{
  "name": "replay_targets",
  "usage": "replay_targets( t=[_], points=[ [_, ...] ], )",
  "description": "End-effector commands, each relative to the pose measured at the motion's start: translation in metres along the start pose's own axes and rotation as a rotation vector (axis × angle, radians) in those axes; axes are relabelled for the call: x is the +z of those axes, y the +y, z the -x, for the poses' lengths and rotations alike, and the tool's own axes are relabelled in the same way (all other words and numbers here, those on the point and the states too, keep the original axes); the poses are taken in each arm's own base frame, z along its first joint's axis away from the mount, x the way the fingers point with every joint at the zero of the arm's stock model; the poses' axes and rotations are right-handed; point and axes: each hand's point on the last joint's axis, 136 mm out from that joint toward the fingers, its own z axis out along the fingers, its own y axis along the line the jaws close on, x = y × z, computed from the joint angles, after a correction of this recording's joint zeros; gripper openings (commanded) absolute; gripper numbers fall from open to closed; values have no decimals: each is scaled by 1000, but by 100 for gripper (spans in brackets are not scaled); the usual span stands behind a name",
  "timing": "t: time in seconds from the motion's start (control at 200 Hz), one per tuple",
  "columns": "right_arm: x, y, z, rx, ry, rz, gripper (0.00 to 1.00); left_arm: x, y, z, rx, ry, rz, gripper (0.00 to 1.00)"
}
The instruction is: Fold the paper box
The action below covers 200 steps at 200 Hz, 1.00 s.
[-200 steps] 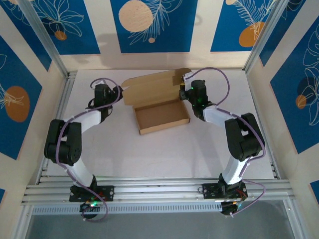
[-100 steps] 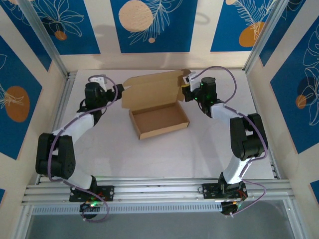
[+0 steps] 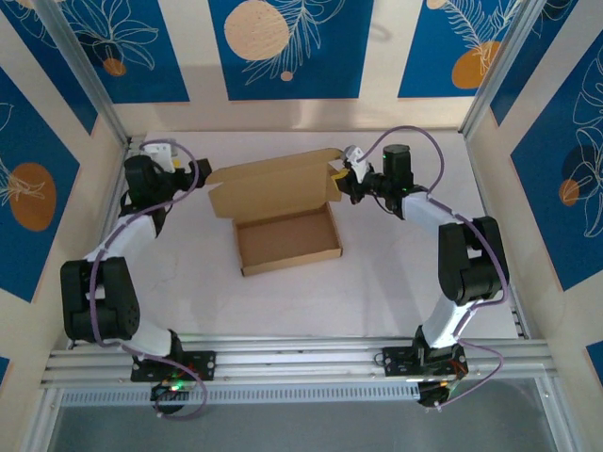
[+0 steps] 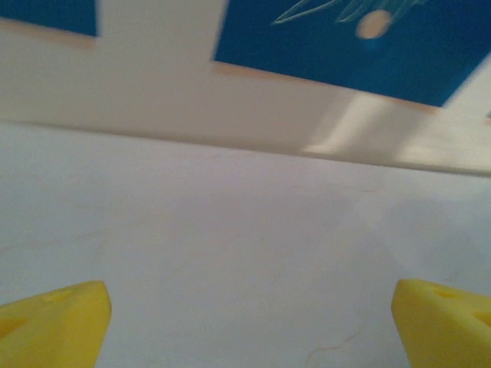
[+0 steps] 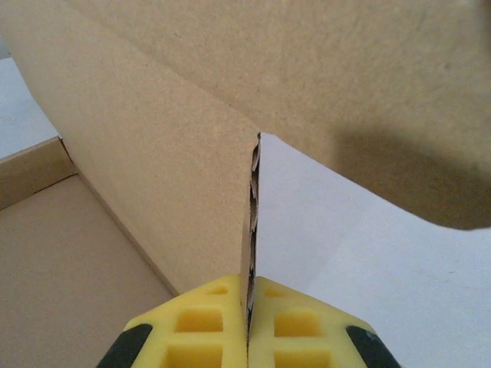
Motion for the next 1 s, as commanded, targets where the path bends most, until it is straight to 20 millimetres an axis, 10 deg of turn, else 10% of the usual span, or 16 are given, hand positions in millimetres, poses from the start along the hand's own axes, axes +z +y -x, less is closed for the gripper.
replay_targets(
  t=[0.0, 0.265, 0.52, 0.7, 0.995],
  points=[
    [-11, 5, 12, -29, -25, 51, 0, -19, -22, 16, 132, -117, -159, 95],
    [-10, 6, 10, -4, -32, 82, 0, -32, 25, 24, -2, -128, -23, 93],
    [-6, -3, 7, 11, -21, 72, 0, -70, -30, 12, 74, -226, -259, 92],
    [-4, -5, 8, 25, -27, 84, 0, -60, -71, -21, 153, -90, -416, 93],
    [-7, 2, 9, 13, -42, 101, 0, -22, -57, -41, 174, 73, -398, 94]
  ],
)
